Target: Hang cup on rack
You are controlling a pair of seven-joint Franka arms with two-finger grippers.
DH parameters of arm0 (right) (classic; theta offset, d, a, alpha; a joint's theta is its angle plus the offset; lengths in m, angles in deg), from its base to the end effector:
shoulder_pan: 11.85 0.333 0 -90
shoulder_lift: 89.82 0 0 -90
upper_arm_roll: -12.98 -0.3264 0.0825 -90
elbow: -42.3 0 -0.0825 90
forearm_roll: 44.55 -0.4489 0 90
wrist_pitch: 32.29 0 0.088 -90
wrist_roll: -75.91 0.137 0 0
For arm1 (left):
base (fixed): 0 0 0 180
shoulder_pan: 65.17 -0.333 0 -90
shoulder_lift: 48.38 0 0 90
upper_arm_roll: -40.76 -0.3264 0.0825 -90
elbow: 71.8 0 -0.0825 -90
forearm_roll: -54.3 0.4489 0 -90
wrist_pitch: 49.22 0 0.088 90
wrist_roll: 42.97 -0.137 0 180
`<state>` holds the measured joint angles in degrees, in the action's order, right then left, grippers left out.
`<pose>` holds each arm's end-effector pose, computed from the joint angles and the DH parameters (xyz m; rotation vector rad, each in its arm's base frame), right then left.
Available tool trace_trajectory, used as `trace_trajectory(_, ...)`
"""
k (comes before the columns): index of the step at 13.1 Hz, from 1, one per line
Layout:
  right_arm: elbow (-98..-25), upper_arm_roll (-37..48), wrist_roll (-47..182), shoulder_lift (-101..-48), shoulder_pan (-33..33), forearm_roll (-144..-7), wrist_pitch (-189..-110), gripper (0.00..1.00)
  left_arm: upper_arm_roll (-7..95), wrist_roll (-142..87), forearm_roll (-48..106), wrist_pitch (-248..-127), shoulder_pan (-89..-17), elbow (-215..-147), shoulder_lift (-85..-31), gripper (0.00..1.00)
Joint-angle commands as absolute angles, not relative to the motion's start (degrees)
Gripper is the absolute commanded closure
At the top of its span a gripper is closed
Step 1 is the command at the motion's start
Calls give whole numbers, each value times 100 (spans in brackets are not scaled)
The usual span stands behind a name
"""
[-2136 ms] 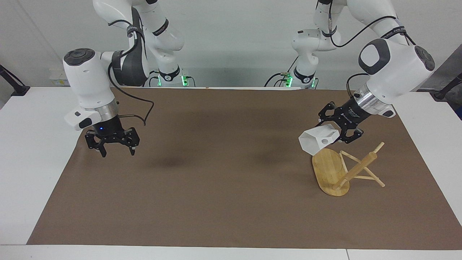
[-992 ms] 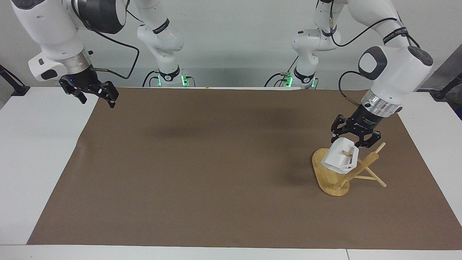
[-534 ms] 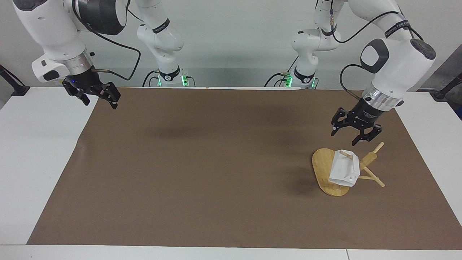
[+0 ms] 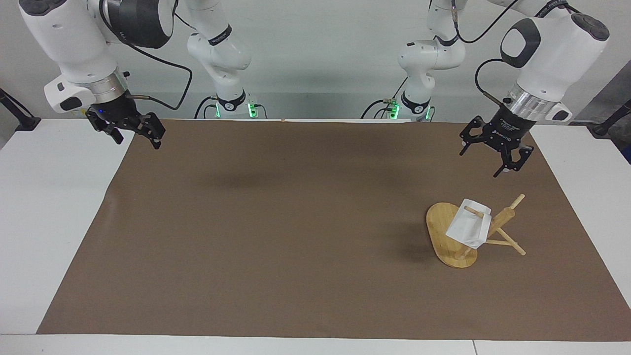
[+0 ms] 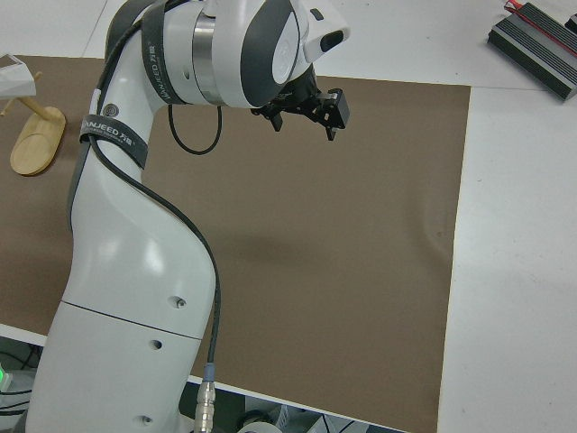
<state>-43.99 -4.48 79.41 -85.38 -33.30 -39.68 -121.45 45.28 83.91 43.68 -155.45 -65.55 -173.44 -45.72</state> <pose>0.6379 -0.0628 0.5919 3.0731 -0.2024 -0.0372 0.6253 -0.0658 0.5511 1.3603 2.6165 -0.1615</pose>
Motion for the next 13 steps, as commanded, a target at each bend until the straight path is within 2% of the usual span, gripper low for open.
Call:
trace_trajectory(1,-4603,-478,7986,-8692,-3400,-4077,-12282,0,4577,7151,4463,-15180,-6535,-17428,-4267,0)
trace_trajectory(13,-4603,-478,7995,-8692,-3400,-4077,-12291,0,4586,392,4481,-14661,-6587,-16928,-4372,0)
